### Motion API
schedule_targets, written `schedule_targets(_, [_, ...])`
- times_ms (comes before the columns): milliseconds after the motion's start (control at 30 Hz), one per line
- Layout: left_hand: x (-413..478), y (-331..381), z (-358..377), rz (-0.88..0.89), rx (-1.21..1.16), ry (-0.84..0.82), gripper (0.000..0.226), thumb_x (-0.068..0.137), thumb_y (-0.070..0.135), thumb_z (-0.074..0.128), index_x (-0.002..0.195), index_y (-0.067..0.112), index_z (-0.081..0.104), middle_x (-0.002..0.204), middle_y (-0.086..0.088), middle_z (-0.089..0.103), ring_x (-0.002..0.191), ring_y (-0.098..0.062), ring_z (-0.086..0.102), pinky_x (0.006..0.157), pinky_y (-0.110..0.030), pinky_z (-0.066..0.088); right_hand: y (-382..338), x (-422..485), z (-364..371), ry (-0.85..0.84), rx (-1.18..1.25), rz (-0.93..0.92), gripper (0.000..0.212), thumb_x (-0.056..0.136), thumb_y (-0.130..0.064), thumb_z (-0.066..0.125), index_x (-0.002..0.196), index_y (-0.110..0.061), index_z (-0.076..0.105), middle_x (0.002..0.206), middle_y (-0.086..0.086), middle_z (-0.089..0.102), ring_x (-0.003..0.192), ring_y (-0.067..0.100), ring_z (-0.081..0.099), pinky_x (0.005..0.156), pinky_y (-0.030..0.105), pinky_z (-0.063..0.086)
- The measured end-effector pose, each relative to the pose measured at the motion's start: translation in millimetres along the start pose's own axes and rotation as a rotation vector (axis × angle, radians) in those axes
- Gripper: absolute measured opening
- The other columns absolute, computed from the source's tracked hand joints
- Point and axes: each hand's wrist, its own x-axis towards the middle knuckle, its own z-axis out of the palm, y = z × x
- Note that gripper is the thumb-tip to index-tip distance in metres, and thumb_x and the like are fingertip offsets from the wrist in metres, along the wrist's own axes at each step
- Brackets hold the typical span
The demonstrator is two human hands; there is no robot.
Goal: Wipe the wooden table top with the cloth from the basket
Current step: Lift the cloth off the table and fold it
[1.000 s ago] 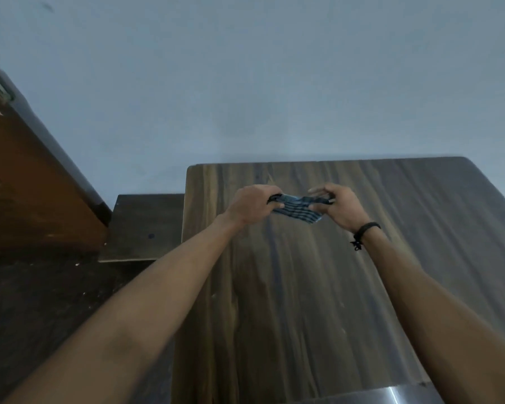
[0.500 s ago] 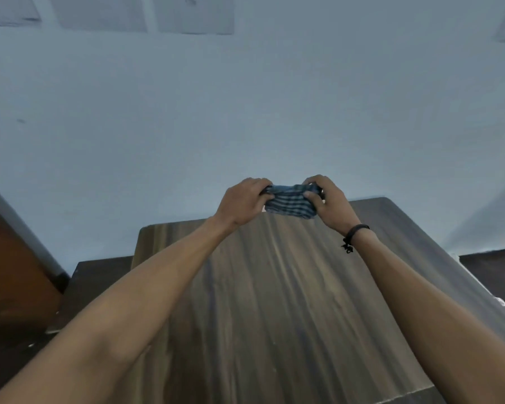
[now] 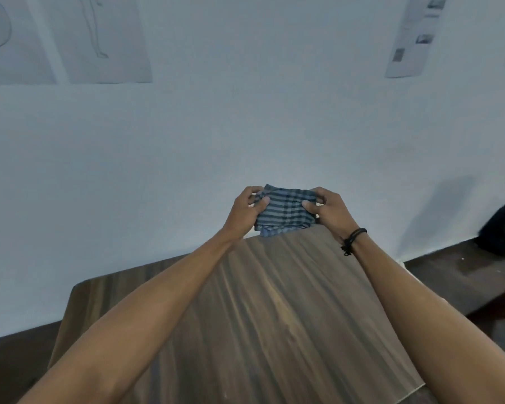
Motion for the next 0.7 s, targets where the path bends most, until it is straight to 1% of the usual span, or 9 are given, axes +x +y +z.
schedule_targets(100, [11.7,9.5,33.7,-0.240,-0.224,-0.228,0.049,0.086,0.019,0.079,0.130,0.014,0.059,0.122,-0.007,0.070,0.108,-0.022,0.070,0.083,-0.033,0.059,0.9,3.5,-23.6,0.097,0.016,0.028,0.006,0.102,-0.011,0.056,0.106,-0.011,0.060,0.108,0.010,0.070,0.099,0.026,0.068,0.084,0.042,0.059])
schedule_targets(167, [18.5,10.5,57.2,-0.320,-0.217,-0.371,0.044,0.086,0.014,0.078,0.127,0.012,0.064,0.121,-0.005,0.072,0.110,-0.021,0.069,0.090,-0.032,0.057,5.5,1.3,-41.3,0.137,0.004,0.061,0.007,0.105,-0.015,0.051,0.109,-0.015,0.056,0.108,0.007,0.068,0.095,0.023,0.068,0.073,0.040,0.061])
schedule_targets(233, [25.8,7.7,82.0,-0.379,-0.261,-0.445,0.034,0.091,0.017,0.073,0.123,0.011,0.066,0.122,-0.007,0.071,0.116,-0.022,0.066,0.101,-0.035,0.052,11.8,-1.3,-61.3,0.151,0.026,0.092,0.010,0.107,-0.020,0.048,0.115,-0.016,0.053,0.113,0.008,0.067,0.094,0.023,0.070,0.063,0.039,0.062])
schedule_targets(300, [33.2,5.6,108.2,-0.432,-0.321,-0.426,0.037,0.094,0.032,0.068,0.124,0.009,0.066,0.123,-0.009,0.070,0.118,-0.024,0.065,0.104,-0.037,0.050,17.4,-3.9,-83.1,0.152,0.093,0.120,0.016,0.106,-0.020,0.050,0.121,-0.016,0.050,0.113,0.009,0.067,0.090,0.021,0.072,0.062,0.040,0.061])
schedule_targets(367, [38.6,8.9,134.3,-0.460,-0.308,-0.371,0.050,0.093,0.050,0.062,0.125,0.012,0.066,0.119,-0.007,0.072,0.114,-0.022,0.067,0.100,-0.038,0.053,20.4,-6.3,-107.9,0.130,0.175,0.145,0.023,0.103,-0.015,0.055,0.126,-0.016,0.050,0.110,0.007,0.068,0.087,0.019,0.072,0.064,0.040,0.062])
schedule_targets(433, [43.7,9.3,160.6,-0.452,-0.293,-0.331,0.056,0.091,0.058,0.060,0.124,0.014,0.066,0.115,-0.006,0.073,0.109,-0.022,0.069,0.095,-0.038,0.056,23.0,-9.7,-134.5,0.082,0.210,0.156,0.030,0.099,-0.008,0.061,0.127,-0.015,0.052,0.111,0.007,0.069,0.091,0.021,0.072,0.069,0.041,0.062])
schedule_targets(500, [47.6,8.6,189.0,-0.414,-0.264,-0.269,0.048,0.090,0.053,0.066,0.120,0.016,0.064,0.114,-0.007,0.073,0.102,-0.022,0.070,0.086,-0.037,0.059,28.4,-13.2,-163.2,0.055,0.212,0.153,0.034,0.095,-0.004,0.066,0.126,-0.014,0.055,0.115,0.008,0.070,0.096,0.023,0.073,0.074,0.041,0.062])
schedule_targets(600, [48.8,3.4,239.6,-0.339,-0.203,-0.191,0.018,0.094,0.032,0.070,0.108,0.022,0.067,0.111,-0.008,0.072,0.089,-0.020,0.070,0.073,-0.036,0.060,39.0,-22.0,-209.8,0.069,0.242,0.149,0.036,0.091,0.000,0.069,0.124,-0.008,0.059,0.112,0.009,0.072,0.094,0.024,0.074,0.072,0.038,0.063])
schedule_targets(700, [48.2,-1.4,293.8,-0.311,-0.195,-0.187,0.006,0.095,0.017,0.069,0.100,0.021,0.068,0.106,-0.008,0.072,0.086,-0.020,0.069,0.069,-0.034,0.059,50.5,-27.6,-261.8,0.087,0.260,0.162,0.037,0.090,0.003,0.069,0.125,-0.005,0.060,0.116,0.013,0.071,0.098,0.027,0.073,0.075,0.040,0.063])
